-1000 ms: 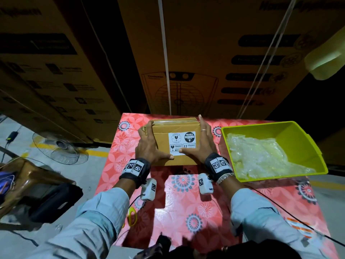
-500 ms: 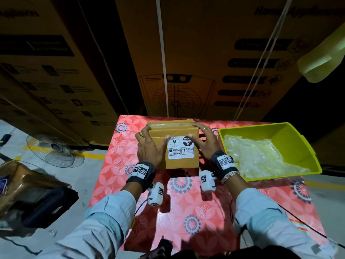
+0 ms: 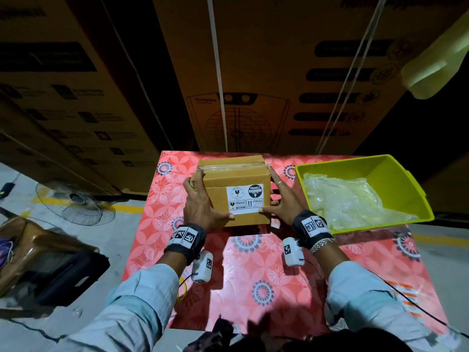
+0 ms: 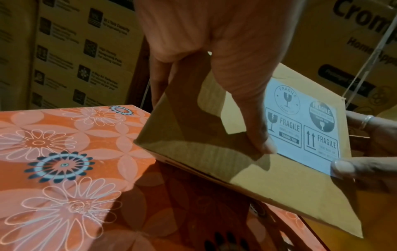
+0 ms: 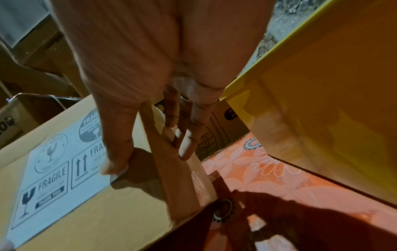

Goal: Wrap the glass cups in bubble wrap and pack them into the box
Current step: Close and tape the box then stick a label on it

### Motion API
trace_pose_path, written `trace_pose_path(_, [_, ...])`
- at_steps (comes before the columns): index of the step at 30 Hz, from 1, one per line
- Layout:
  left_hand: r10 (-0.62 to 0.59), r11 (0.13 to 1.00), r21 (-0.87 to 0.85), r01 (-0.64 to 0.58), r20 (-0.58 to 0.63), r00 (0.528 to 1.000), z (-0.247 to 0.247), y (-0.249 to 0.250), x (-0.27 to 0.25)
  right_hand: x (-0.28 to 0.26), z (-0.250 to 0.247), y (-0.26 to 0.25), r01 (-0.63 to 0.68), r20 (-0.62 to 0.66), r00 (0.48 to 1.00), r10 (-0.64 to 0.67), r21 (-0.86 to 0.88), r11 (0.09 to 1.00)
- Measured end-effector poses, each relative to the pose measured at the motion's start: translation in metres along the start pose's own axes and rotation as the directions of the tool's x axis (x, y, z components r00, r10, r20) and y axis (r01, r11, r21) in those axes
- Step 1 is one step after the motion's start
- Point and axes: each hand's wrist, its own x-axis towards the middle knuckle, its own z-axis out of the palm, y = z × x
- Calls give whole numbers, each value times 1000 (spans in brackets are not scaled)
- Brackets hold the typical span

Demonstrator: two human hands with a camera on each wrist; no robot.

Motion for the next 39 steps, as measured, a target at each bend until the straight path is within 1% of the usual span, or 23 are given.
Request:
trace_pose_path(2, [-7,1000,10,7,8,1000,2,-2,-4,-4,4,-2,-15,13,1000,16,-56,998])
trace_pose_path(7, [23,999,-26,-23,1,1000,3,-8,-10,-12,15,-2,-37,-20,999,36,-73,997])
trace_pose_path(12, [66,993,-102,-66,2,998,6,-20,-21,-26,27,1,-78,-48,996,75,-68,995])
trace_pose_path(15, [89,984,-150,-92,-29,996,11,-29,-35,-37,33,4,-66,-80,995,61,-62,996])
trace_pose_path(18, [111,975,-186,-117,-45,993,17,-43,-51,-51,43,7,-85,-126,989,80,-29,996])
trace_pose_path(20, [122,976,-179,-123,-14,992,20,-52,-60,-62,52,9,-109,-155,983,101,-48,993])
trace_pose_path(23, [135,982,-141,-128,42,990,20,-63,-72,-79,62,10,-127,-184,975,121,-18,992])
trace_pose_path(26, [172,977,-140,-162,59,983,15,-68,-77,-92,67,0,-144,-218,966,139,-7,990])
trace_pose_path(29, [173,977,-144,-159,94,980,7,-67,-83,-103,72,-13,-153,-251,957,143,-20,988])
trace_pose_path(34, [181,980,-107,-165,170,969,-4,-68,-97,-124,76,-28,-186,-246,955,165,-65,980])
trace_pose_path(37, [206,977,-96,-191,176,963,-9,-72,-109,-138,80,-26,-236,-243,943,228,-2,972])
trace_pose_path(39, [198,976,-119,-180,165,966,-14,-72,-117,-151,81,-24,-253,-242,936,254,35,967])
